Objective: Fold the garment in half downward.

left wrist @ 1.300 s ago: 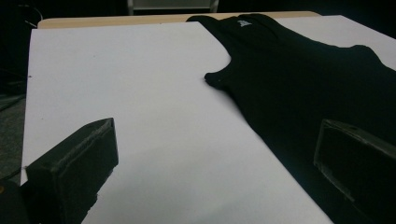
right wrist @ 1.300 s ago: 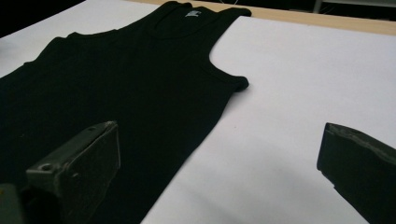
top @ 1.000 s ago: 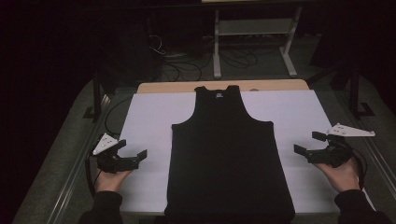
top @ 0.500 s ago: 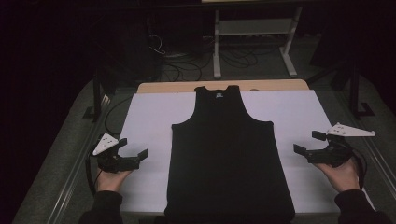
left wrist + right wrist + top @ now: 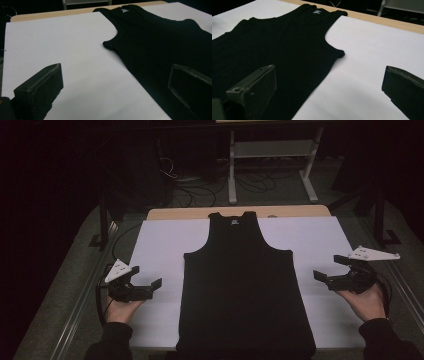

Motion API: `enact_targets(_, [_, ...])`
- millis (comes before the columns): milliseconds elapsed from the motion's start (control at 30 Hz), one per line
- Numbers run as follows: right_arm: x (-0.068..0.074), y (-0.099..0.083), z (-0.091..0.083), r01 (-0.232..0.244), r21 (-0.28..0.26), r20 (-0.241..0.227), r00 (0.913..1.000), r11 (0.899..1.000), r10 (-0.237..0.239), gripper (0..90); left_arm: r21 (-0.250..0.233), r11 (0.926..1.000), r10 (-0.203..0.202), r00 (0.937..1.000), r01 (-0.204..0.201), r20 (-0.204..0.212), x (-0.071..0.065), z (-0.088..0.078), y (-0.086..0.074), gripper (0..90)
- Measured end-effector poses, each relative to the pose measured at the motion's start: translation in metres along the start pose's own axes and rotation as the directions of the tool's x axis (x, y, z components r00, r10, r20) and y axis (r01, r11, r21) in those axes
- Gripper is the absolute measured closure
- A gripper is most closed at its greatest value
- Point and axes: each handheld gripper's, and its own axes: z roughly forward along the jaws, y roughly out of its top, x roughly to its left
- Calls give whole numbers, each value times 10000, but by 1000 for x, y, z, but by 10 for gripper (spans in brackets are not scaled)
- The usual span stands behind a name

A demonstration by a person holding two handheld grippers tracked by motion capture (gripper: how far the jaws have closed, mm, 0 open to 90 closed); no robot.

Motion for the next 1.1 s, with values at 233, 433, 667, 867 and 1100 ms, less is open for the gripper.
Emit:
enact_targets(233, [-1,7,5,103,296,-121,9999,9995,-100,0,-46,9997,233,9994,-234,-239,1,4,12,0])
enact_targets(433, [0,16,8,201,457,-254,9995,9988,-190,0,128,9994,320,9994,-318,-123,3,7,17,0])
enact_targets(667, [0,27,13,334,535,-377,9988,9980,-314,0,237,9994,229,9993,-236,281,7,10,28,0])
enact_targets(867, [-1,37,16,419,503,-477,9981,9979,-395,0,278,9989,358,9986,-369,379,7,14,38,0])
enact_targets(1100, [-1,51,20,648,524,-524,9967,9965,-620,0,368,9978,525,9974,-544,497,9,19,50,0])
